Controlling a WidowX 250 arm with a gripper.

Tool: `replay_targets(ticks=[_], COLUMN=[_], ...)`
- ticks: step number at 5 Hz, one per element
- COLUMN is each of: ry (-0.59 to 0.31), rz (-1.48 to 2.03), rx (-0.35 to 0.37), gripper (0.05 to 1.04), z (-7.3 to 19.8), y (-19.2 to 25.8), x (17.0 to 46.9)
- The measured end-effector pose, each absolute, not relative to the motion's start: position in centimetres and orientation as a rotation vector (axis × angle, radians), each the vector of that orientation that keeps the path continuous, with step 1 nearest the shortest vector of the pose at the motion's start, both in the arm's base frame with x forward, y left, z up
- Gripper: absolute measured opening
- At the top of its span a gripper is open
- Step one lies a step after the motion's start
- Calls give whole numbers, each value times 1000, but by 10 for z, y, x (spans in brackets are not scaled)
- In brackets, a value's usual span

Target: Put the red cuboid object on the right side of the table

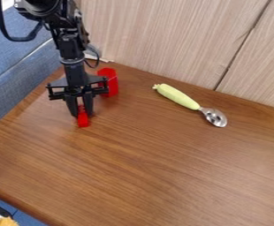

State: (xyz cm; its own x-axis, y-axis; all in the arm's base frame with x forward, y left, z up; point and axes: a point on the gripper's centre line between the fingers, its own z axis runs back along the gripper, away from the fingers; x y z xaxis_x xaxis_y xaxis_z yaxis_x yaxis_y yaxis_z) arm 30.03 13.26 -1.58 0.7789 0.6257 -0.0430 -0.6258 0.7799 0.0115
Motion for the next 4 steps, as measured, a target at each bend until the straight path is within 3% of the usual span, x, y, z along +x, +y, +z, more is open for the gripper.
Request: replay_targets(ticks=[2,4], ry=[40,-85], rz=[655,601], rx=[27,-18], gripper=[272,272], z=[1,47], y=[119,80], x=[295,311])
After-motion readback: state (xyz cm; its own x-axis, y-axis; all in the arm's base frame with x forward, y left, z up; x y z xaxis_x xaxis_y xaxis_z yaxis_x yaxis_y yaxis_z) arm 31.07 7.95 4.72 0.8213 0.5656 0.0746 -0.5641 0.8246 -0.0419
